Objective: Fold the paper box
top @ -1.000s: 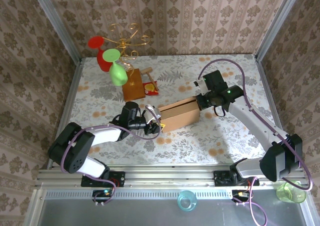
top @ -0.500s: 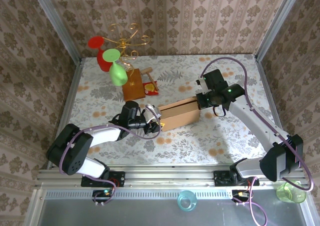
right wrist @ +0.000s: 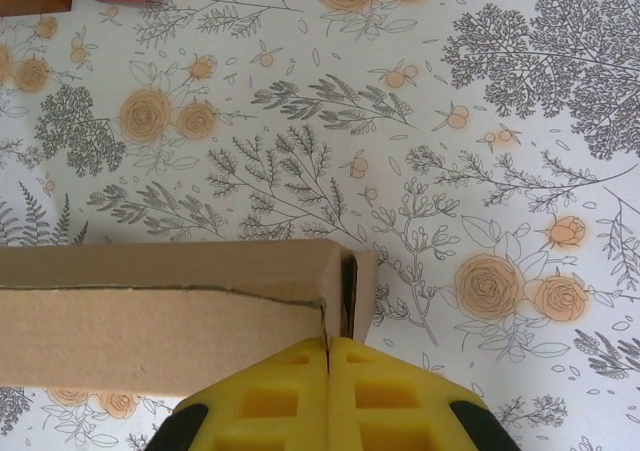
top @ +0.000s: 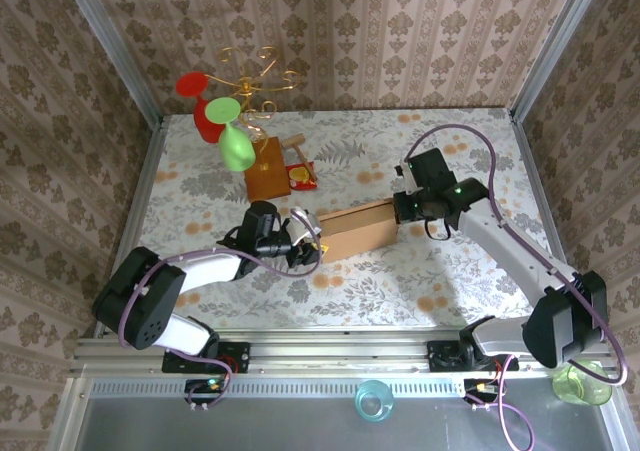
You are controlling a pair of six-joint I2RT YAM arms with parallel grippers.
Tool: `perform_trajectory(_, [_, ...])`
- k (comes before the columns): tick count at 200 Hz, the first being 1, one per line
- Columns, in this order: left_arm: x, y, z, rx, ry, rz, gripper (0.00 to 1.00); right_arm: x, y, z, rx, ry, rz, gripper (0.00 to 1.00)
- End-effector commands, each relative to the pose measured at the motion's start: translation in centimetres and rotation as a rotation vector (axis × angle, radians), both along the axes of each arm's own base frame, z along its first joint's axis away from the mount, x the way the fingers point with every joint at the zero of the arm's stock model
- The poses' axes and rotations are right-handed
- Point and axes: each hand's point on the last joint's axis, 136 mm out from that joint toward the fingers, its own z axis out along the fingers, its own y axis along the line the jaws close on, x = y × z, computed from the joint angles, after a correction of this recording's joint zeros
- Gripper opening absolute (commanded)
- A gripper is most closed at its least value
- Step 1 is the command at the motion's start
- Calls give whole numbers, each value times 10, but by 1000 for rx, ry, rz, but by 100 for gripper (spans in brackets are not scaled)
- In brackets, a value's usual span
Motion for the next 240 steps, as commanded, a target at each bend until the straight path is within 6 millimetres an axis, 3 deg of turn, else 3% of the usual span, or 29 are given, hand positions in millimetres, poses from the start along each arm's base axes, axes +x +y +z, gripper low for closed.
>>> perform_trajectory(1, [13,3,11,-7,-3,44,47,-5,5,3,38,-27,6,0])
perform_trajectory(51, [16,4,15,-27,5,58,50,-6,0,-6,24,-65,8,0])
perform_trajectory(82, [13,4,23,-70,7,69,66,-4,-2,-3,26,-88,-6,0])
perform_trajectory(124, [-3,4,31,-100,-12,100,73,-1,-3,2,21,-92,-22,0])
perform_trajectory(173, [-25,4,37,-105,2,130,74,2,-4,2,15,-82,-42,0])
perform_trajectory(193, [-21,15,42,-69,-15,219,73,2,-4,3,17,-80,-43,0])
perform_trajectory(217, [-12,35,63,-86,-52,350,71,2,-4,3,13,-73,-44,0])
perform_trajectory(240, [-12,41,90,-125,-35,391,67,2,-3,3,14,-67,-45,0])
